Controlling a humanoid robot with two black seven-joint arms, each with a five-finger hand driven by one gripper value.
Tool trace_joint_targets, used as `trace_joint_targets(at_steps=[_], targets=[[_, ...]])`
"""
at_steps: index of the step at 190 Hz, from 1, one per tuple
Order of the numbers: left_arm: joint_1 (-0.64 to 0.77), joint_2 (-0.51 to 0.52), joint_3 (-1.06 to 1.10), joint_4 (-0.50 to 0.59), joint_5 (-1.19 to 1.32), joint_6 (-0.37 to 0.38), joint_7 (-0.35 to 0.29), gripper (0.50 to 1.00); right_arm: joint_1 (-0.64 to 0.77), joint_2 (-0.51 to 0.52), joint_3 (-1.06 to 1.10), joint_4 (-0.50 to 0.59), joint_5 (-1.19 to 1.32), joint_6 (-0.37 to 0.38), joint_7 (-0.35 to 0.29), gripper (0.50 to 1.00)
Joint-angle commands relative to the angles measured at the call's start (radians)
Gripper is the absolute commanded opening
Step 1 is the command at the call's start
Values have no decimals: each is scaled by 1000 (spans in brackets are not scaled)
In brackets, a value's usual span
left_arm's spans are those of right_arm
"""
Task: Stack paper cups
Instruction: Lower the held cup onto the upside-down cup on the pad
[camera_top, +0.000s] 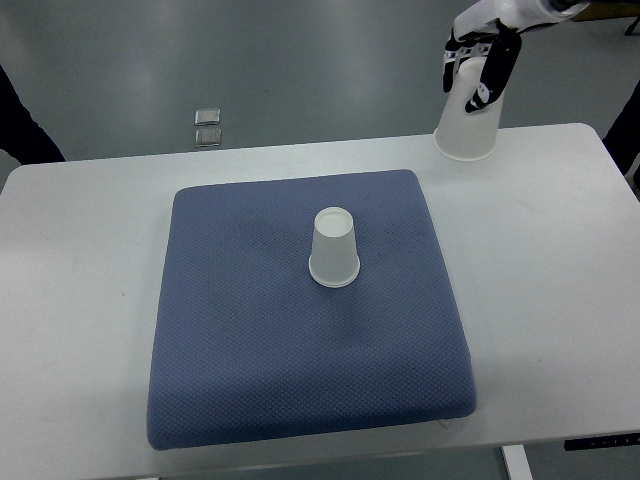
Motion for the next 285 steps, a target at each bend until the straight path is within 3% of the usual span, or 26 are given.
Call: trace_joint_targets(at_steps=[1, 56, 112, 285], targets=[[0, 0, 0, 0, 0, 0, 0, 1000, 2, 38, 58, 7, 18, 4, -2, 672], [0, 0, 0, 0, 0, 0, 0, 1000, 2, 172, 142, 7, 99, -10, 0, 676], [0, 0, 0, 0, 0, 2, 0, 1000, -18, 276, 157, 5, 145, -69, 0, 676], [0, 0, 0, 3, -1, 2, 0, 1000, -84, 281, 127, 5, 142, -116, -2, 678]])
